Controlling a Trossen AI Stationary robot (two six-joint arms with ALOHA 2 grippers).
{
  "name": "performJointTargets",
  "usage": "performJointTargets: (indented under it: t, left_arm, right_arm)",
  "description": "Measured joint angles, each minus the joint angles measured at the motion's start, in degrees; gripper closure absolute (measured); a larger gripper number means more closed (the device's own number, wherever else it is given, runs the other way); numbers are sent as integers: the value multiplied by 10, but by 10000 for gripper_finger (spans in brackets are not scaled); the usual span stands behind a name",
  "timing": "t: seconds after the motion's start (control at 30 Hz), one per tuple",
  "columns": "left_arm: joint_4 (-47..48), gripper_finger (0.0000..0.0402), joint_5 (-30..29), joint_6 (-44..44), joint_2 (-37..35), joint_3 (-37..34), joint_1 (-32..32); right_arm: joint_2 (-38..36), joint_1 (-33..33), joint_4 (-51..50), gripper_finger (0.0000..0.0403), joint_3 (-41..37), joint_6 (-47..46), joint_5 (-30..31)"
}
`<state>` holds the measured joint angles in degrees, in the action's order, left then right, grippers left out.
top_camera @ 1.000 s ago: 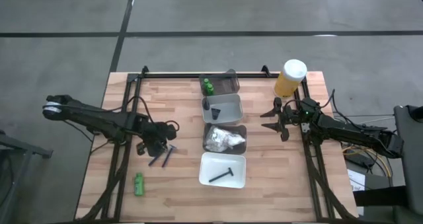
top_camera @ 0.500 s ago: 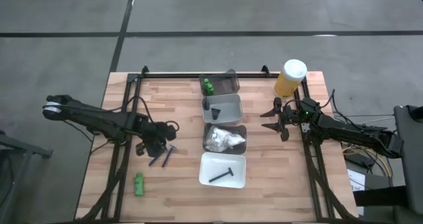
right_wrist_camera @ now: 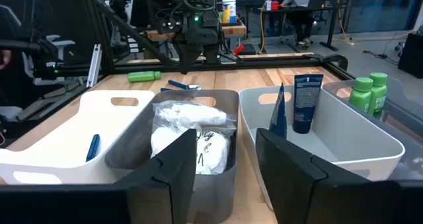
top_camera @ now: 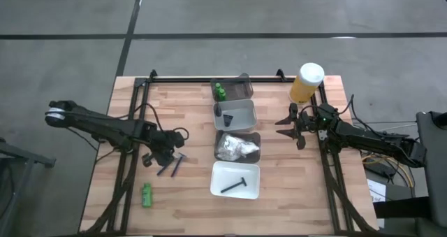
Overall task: Pick & Place Travel size toiletries
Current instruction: Put the left blue razor into the white bin
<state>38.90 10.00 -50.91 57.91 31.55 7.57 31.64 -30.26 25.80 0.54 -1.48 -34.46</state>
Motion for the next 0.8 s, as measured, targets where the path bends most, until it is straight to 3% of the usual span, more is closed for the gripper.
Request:
performJointTargets:
  t: [0.23,0.47,0.63,0.8]
  left_arm:
    - [6,346,1,-91,1,0,0]
    - [18,346,47,-175,8,0,0]
    - [50,346,45,-283,17,-12,0]
    - [-4,346,58,-334,22,-45,1]
  right_arm:
    - [0,0,0,275,0,0,0]
    - [0,0,0,295,0,0,0]
    - [0,0,0,311,0,0,0]
    - [0,0,0,328,0,0,0]
